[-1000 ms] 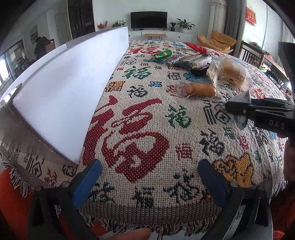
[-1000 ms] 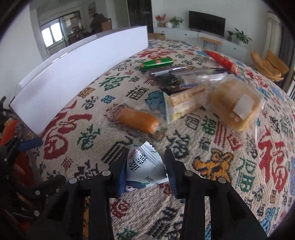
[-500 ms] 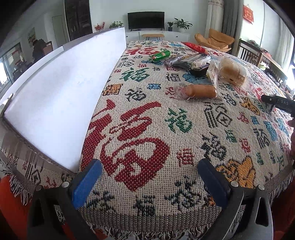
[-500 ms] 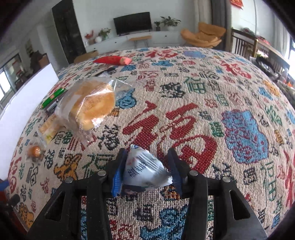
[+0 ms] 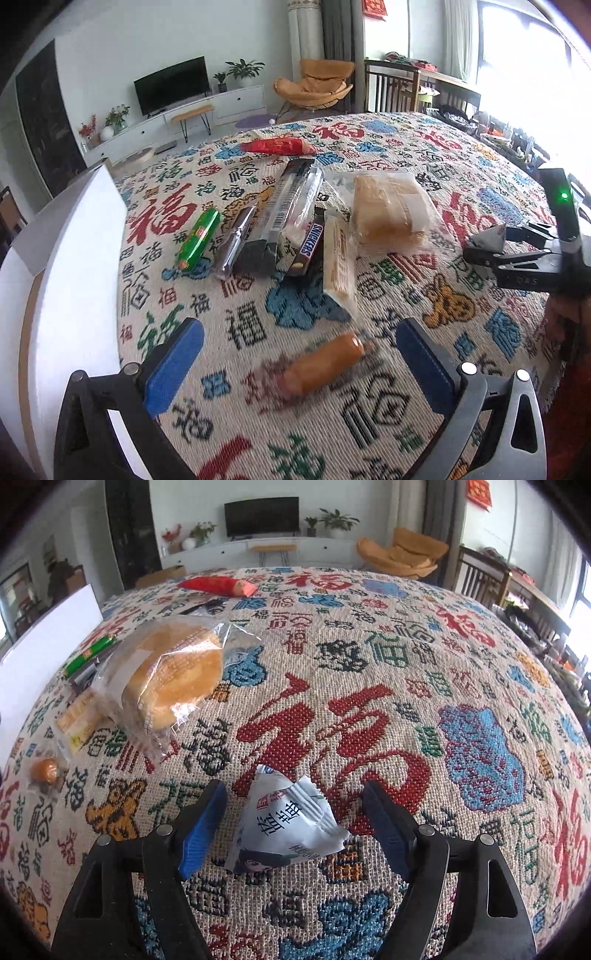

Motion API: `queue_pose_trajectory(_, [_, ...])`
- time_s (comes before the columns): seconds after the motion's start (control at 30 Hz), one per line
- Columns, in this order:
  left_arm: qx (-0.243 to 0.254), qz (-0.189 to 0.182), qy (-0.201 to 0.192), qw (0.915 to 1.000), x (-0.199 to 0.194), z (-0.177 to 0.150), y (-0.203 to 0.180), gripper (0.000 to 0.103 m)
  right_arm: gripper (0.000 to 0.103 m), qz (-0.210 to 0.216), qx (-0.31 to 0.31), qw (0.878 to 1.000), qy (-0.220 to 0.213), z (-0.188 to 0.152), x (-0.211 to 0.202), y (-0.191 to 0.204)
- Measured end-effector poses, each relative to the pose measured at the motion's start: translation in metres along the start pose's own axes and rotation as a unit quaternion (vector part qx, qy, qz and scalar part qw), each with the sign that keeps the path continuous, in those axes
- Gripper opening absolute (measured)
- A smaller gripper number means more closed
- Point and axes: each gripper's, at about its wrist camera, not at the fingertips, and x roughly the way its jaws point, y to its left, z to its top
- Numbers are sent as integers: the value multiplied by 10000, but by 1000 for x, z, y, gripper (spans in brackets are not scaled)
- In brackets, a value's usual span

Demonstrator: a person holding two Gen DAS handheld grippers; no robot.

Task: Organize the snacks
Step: 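Grasp the orange sausage with the left tool while the right tool lifts the white bag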

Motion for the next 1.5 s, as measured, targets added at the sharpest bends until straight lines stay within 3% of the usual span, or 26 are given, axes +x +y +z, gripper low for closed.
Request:
queue_pose_trajectory(0.07, [87, -130, 180, 9997, 23, 5, 3, 103, 80, -24, -5, 10000, 5, 0, 1, 0])
queue_pose_trajectory(0.17, [174, -382, 834, 9956, 54, -5, 3, 102, 80, -26, -7, 10000, 12, 1, 2, 2])
queue_pose_trajectory(0.27, [80, -971, 964, 9906, 43, -15, -3, 102, 80, -10, 9, 10000, 9, 1, 3, 3])
queue_pose_trajectory(0.4, [361, -1507, 1236, 9802, 22, -31, -25, 102, 80, 6, 17, 10000, 7, 2, 3, 4])
queue_pose_trajectory(0.53, [614, -1374, 1224, 9810, 15, -40, -42, 102, 80, 23, 26, 10000, 1, 3, 3, 3])
queue_pose_trajectory(0.67, [305, -687, 1123, 9908, 30, -29, -40, 98, 81, 27, 27, 10000, 0, 2, 3, 3])
queue_pose_trajectory(0.73, [226, -463, 985, 9938, 29, -29, -42, 86, 81, 42, 29, 10000, 3, 2, 3, 3])
queue_pose_trajectory(0.77, [189, -459, 871, 9950, 27, -27, -44, 61, 82, 58, 33, 10000, 3, 2, 3, 3])
queue_pose_trajectory(0.8, [164, -383, 815, 9958, 23, -26, -48, 48, 82, 94, 43, 9999, -1, 2, 3, 2])
queue_pose_trajectory(0.87, [61, -323, 761, 9966, 20, -26, -50, 42, 85, 289, 122, 9995, -35, 2, 1, -1])
queue_pose_trajectory(1.0, [-688, -512, 582, 9946, -2, -48, -34, 41, 84, 1322, 481, 9900, -75, -3, -9, -28])
queue_pose_trajectory(1.07, [-1063, -644, 418, 9914, -15, -61, -22, 41, 84, 1584, 612, 9854, 81, -9, -16, -40])
queue_pose_trajectory(1.3, [-1737, -927, 38, 9804, -42, -63, -3, 41, 83, 1213, -95, 9913, 507, 6, -14, -21])
queue_pose_trajectory(1.33, [-1768, -941, -34, 9797, -50, -60, -1, 41, 79, 1103, -254, 9921, 548, 9, -9, -15])
queue_pose_trajectory(1.37, [-1796, -955, -131, 9790, -60, -59, 4, 41, 46, 984, -352, 9926, 619, 12, -4, -11])
queue_pose_trajectory(1.4, [-1821, -954, -235, 9784, -71, -58, 7, 41, 37, 815, -365, 9940, 632, 13, -2, -10])
queue_pose_trajectory(1.5, [-2008, -961, -517, 9735, -108, -57, 25, 41, 35, 826, -123, 9944, 651, 15, -9, -14])
